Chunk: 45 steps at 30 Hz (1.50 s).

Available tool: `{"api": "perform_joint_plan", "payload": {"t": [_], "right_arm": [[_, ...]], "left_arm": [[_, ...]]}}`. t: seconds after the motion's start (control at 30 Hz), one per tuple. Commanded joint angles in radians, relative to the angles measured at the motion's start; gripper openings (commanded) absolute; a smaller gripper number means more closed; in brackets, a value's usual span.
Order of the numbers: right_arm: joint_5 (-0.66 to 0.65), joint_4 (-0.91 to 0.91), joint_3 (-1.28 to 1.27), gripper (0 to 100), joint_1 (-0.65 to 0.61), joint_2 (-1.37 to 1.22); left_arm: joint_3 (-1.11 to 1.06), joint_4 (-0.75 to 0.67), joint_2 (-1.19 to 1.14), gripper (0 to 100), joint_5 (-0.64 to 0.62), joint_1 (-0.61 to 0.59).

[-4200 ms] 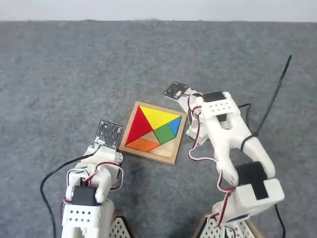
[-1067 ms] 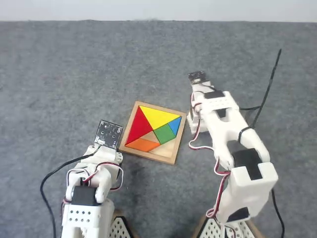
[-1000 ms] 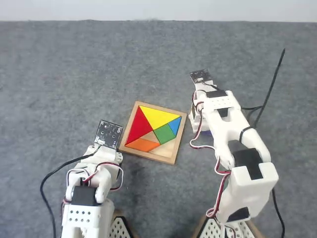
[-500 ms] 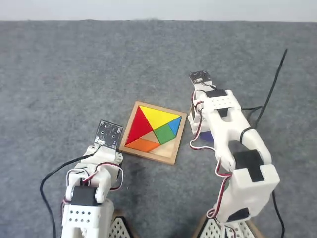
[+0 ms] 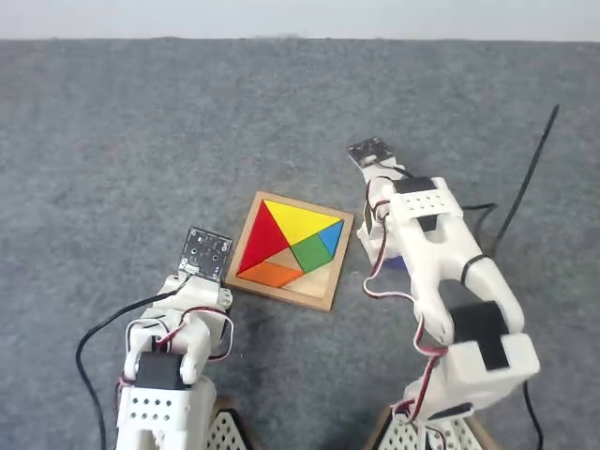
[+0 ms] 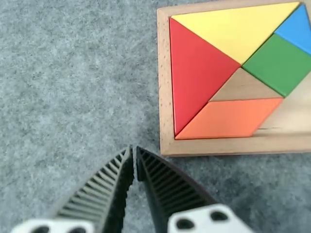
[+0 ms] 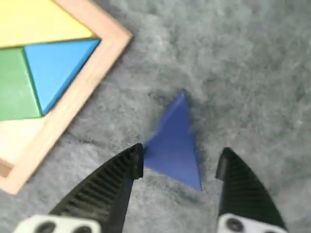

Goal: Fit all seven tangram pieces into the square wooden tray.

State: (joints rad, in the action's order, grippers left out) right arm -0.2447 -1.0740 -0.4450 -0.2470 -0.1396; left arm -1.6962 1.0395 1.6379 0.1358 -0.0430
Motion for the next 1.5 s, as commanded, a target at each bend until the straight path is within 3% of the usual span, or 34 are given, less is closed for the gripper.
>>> {"api": "perform_joint_plan", "payload": {"t": [0.0,0.3,0.47,0.6,0.8,1.17,1.33,1.47], "right_arm": [[-0.023,0.001,0.044,25.6,0.002,-0.03],[-0.023,-0.005,0.075,24.4,0.005,-0.099],[-0.023,0.001,0.077,12.8,0.004,-0.099],[-0.023,-0.002,0.08,12.3,-0.002,-0.09],[-0.029,-0.047,0.061,12.3,-0.007,0.061],[-0.037,-0.079,-0.091,13.0,-0.168,0.323],[-0.29,-0.113,-0.163,28.3,-0.139,0.328],[-0.489,-0.108,-0.196,29.8,-0.134,0.295]], "left_arm": [[0.007,0.005,0.012,1,-0.008,-0.003],[0.007,0.005,0.012,1,-0.008,-0.003],[0.007,0.005,0.012,1,-0.008,-0.003],[0.007,0.005,0.012,1,-0.008,-0.003],[0.007,0.005,0.012,1,-0.008,-0.003],[0.007,0.005,0.012,1,-0.008,-0.003],[0.007,0.005,0.012,1,-0.008,-0.005],[0.007,0.005,0.012,1,-0.008,-0.003]]}}
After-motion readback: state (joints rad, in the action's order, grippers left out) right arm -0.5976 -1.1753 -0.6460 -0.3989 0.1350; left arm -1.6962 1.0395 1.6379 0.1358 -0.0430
